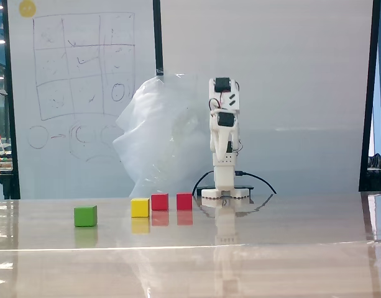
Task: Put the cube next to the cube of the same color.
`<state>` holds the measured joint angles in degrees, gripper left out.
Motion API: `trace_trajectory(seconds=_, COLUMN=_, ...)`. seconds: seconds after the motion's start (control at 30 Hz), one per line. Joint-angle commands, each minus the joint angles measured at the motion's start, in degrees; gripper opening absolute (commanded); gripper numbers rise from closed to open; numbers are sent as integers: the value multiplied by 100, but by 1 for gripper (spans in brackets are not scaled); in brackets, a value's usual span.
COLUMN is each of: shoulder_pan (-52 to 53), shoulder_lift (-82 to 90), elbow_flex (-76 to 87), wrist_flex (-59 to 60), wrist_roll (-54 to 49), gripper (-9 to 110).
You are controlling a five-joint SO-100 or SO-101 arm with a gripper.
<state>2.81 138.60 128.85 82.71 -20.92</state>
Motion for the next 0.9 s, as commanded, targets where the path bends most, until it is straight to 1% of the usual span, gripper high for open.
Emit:
trace_trajectory(seconds=0.0, shoulder_pan=-88, shoulder_lift=1608, elbow_flex=1195, wrist_flex=-747, wrist_roll=0, gripper=0)
trace_trajectory(seconds=0.13, shoulder_pan=-79, shoulder_lift=2786, elbow_flex=2426, wrist_flex=-1345, wrist_roll=-26, gripper=0)
trace_trajectory(seconds=0.23, shoulder_pan=-88, shoulder_lift=3445, elbow_flex=2927, wrist_flex=-1635, wrist_roll=-26, gripper=0)
trace_trajectory(seconds=0.5, shoulder_pan=-88, shoulder_lift=4649, elbow_flex=4544, wrist_flex=-1802, wrist_roll=-9, gripper=0)
trace_trajectory(seconds=0.6, shoulder_pan=-79, shoulder_lift=5344, elbow_flex=4799, wrist_flex=-1608, wrist_roll=26, gripper=0)
trace_trajectory(seconds=0.67, shoulder_pan=-79, shoulder_lift=5845, elbow_flex=4816, wrist_flex=-1266, wrist_roll=18, gripper=0)
trace_trajectory(seconds=0.73, shoulder_pan=-79, shoulder_lift=5985, elbow_flex=4790, wrist_flex=-1020, wrist_roll=-9, gripper=0)
trace_trajectory(seconds=0.87, shoulder_pan=-79, shoulder_lift=5924, elbow_flex=4772, wrist_flex=-1107, wrist_roll=26, gripper=0)
